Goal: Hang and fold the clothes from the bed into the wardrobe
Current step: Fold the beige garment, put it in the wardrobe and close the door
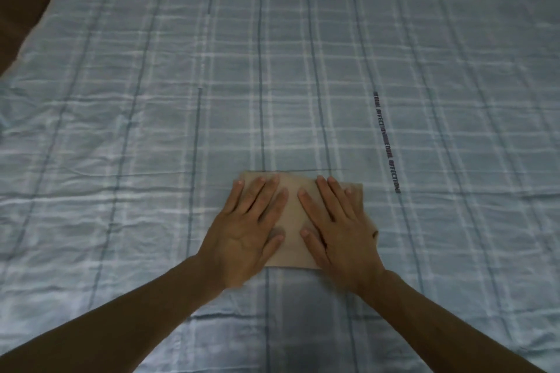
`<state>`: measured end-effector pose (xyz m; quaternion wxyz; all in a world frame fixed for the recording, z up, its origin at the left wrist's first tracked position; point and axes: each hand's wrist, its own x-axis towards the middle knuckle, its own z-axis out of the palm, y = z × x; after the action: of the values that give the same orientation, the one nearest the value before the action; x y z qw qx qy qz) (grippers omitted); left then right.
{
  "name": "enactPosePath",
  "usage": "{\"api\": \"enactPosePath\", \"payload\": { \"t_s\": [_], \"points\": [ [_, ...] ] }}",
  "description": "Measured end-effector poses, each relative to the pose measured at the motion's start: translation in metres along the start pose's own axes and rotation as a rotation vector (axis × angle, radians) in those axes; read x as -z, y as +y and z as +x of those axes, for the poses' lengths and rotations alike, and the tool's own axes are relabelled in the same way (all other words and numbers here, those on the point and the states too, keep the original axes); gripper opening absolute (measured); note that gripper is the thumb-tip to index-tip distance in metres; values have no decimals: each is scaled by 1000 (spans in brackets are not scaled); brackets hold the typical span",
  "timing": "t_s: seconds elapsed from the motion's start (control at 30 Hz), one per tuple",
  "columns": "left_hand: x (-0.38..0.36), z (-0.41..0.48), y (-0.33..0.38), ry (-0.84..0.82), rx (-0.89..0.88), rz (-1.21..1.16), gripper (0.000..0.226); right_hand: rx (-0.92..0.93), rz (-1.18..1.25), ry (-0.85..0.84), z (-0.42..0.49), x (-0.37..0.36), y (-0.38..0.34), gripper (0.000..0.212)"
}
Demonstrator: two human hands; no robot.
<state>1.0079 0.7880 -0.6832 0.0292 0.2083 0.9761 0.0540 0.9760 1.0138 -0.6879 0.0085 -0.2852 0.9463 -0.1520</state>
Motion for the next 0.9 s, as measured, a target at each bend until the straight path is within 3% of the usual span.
{"api": "enactPosePath", "payload": {
  "t_s": [0.2,0.4,0.6,0.9],
  "points": [
    [-1,-30,2,-7,-92,-50,89,36,-36,-29,-34,2,-8,75],
    [3,-13,17,-120,9,74,99,11,-69,-5,-28,-1,-12,85],
    [10,-1,17,0,-21,226,60,-35,-119,62,-17,1,-16,88],
    [100,11,9,55,44,158,67,-50,-49,74,19,80,-29,66]
  ]
}}
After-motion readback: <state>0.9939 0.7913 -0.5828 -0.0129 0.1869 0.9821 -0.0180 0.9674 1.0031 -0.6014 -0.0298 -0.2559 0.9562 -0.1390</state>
